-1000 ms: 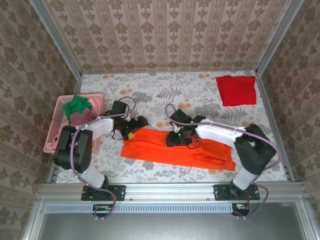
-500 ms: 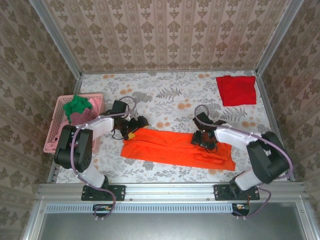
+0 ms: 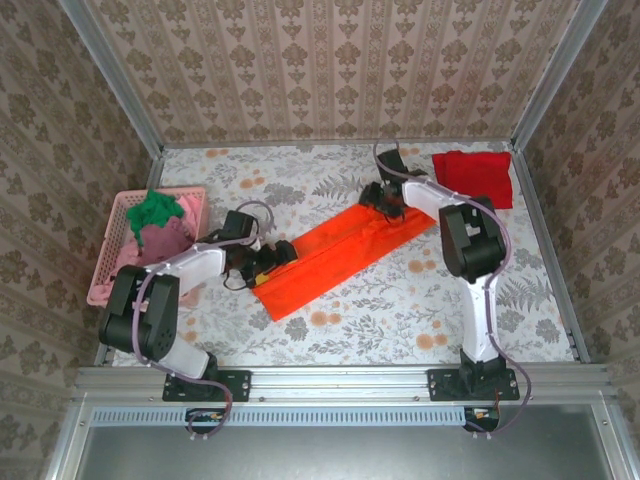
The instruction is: Fold and stack the t-shirts
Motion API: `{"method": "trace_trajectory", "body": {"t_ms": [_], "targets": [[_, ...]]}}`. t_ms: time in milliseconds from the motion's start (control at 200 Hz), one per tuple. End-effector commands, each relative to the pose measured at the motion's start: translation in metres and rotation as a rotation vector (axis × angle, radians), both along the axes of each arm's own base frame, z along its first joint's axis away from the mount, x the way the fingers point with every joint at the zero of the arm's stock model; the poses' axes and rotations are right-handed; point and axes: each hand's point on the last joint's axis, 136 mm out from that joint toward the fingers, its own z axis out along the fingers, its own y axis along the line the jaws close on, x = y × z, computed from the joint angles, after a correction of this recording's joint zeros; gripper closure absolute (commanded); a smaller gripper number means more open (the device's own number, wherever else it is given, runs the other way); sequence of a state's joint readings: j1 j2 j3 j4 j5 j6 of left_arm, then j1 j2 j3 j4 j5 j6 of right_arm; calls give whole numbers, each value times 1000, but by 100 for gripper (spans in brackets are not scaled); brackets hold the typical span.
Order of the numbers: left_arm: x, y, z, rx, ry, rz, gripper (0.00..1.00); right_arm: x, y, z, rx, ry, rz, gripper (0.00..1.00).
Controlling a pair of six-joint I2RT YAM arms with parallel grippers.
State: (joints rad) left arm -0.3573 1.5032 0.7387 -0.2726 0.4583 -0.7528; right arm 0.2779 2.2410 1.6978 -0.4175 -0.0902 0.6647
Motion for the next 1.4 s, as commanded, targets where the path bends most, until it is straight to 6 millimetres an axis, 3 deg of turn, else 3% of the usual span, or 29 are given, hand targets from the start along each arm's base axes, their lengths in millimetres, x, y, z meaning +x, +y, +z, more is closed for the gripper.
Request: {"method": "trace_trajectory", "body": {"t_ms": [0, 80, 165, 300, 455, 525, 580, 815, 845, 950, 1055, 1225, 1395], "targets": [[-47, 13, -20, 80, 140, 32, 0, 9, 16, -34, 69, 106, 54, 36], [-56, 7, -14, 67, 126, 30, 0, 33, 31, -30, 114, 101, 84, 36], [-50, 2, -4, 49, 79, 32, 0, 52, 45, -24, 173, 77, 112, 35], [-33, -7, 22, 49, -42, -5, 0, 70, 59, 11, 224, -12, 168, 34], [-4, -2, 48, 121, -179, -45, 0, 64, 55, 63, 196, -132, 215, 32], [8, 5, 48, 118, -177, -33, 0, 57, 51, 86, 194, -204, 220, 32], [11, 1, 43, 109, -157, -45, 0, 46, 45, 92, 176, -218, 217, 32], [12, -24, 31, 65, -99, -105, 0, 8, 8, 91, 109, -211, 159, 32], [5, -36, 31, 62, -97, -143, 0, 6, 3, 90, 108, -208, 147, 32], [-1, -41, 27, 67, -88, -165, 0, -3, -11, 87, 110, -198, 111, 32], [-5, -48, 26, 31, -75, -178, 0, -11, -9, 75, 125, -166, 94, 32], [-11, -61, 25, -29, -51, -204, 0, -13, -2, 35, 156, -60, 52, 33], [-3, -42, 31, 42, -103, -193, 0, -5, 5, 6, 156, -6, 47, 35]]}}
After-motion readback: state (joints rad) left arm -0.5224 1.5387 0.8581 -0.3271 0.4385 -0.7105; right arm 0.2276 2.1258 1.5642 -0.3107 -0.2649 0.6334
